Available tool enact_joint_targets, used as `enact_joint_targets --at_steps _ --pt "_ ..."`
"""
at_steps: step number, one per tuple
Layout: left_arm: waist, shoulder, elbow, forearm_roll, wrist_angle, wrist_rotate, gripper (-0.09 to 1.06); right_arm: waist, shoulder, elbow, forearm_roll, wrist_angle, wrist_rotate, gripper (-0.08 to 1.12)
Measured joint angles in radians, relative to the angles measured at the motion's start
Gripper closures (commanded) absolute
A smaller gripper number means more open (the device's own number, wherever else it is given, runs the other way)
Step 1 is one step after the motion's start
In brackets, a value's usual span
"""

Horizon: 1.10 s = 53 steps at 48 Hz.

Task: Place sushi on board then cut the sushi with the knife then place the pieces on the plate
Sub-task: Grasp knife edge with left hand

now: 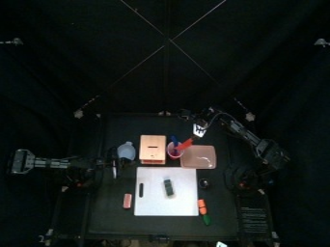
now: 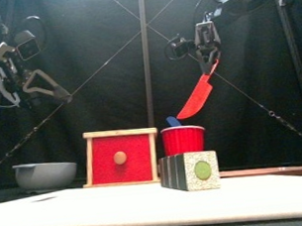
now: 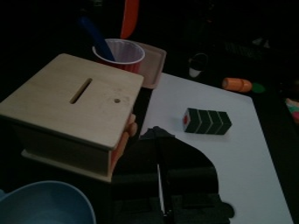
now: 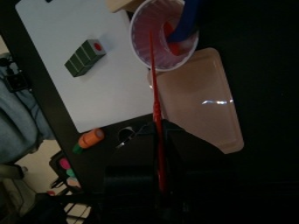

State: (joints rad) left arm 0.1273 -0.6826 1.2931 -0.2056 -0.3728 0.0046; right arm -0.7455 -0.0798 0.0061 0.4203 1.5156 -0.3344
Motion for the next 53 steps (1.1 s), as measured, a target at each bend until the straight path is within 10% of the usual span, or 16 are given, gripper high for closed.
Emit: enact_joint_targets --at_steps 22,53 --pt "-0.041 0.000 -0.023 0.072 0.000 0.000 0.72 0.172 -0.252 0.133 -0.002 -0.196 -0.081 0.64" --pt "-0.100 0.046 -0.112 0.097 0.000 -0.002 0.15 0.442 -0.663 0.733 -0.008 -0.942 -0.074 0.64"
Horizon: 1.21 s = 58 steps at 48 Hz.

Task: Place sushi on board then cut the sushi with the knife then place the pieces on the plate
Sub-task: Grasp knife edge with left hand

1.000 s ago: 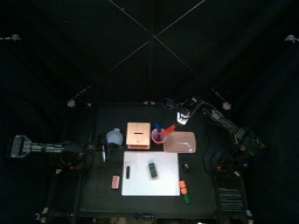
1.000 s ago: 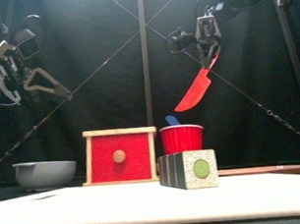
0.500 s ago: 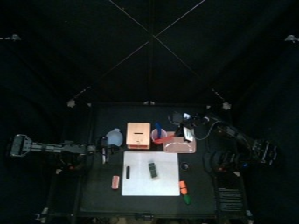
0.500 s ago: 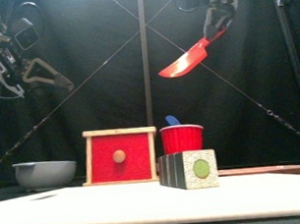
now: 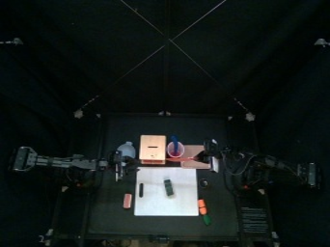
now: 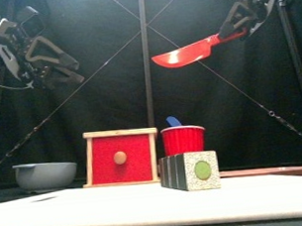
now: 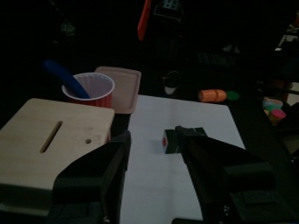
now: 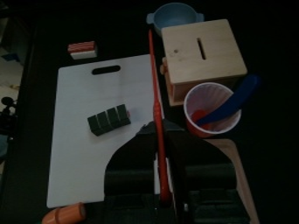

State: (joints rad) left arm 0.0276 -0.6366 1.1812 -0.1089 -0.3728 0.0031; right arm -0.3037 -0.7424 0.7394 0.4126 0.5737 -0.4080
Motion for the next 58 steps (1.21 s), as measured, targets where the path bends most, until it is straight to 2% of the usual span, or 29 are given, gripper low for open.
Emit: enact_joint_targets --at_steps 11,20,29,34,39,58 --pt "-0.037 0.112 -0.089 0.025 0.008 0.000 0.15 0.095 0.077 0.071 0.002 -0.144 -0.002 0.64" --pt "-0.067 0.204 -0.164 0.026 0.046 0.000 0.15 0.153 0.137 0.101 -0.017 -0.253 0.000 0.64" --pt "-0.072 0.290 -0.222 0.021 0.106 0.000 0.15 0.172 0.167 0.135 -0.015 -0.336 0.000 0.64" --pt "-0.074 0.337 -0.252 0.014 0.121 0.000 0.15 0.198 0.196 0.144 -0.011 -0.373 0.000 0.64" --pt "-0.072 0.377 -0.270 0.002 0.127 0.000 0.15 0.230 0.233 0.144 -0.009 -0.391 0.000 0.64" --pt "-0.064 0.449 -0.298 -0.005 0.144 0.000 0.15 0.253 0.347 0.101 -0.006 -0.416 0.000 0.64"
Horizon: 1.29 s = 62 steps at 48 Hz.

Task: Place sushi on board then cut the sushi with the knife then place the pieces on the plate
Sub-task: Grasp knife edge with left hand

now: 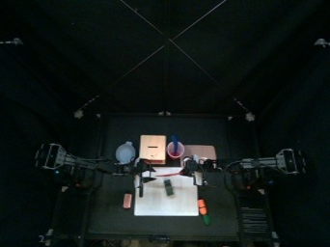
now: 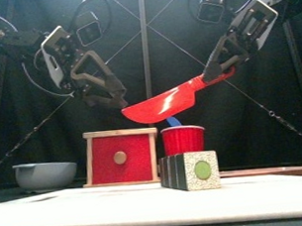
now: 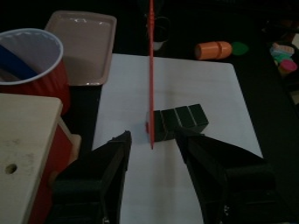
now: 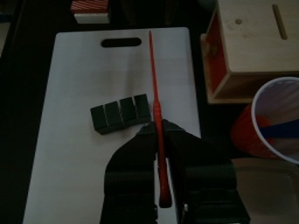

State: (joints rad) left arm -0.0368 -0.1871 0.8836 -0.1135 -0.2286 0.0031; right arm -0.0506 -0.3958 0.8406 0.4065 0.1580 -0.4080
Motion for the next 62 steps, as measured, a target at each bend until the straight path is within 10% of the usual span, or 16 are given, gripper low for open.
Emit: enact_joint_targets --at_steps 62 --pt "0.009 0.120 -0.064 0.017 0.067 0.002 0.56 0.034 0.061 -0.006 0.023 -0.054 0.002 0.64"
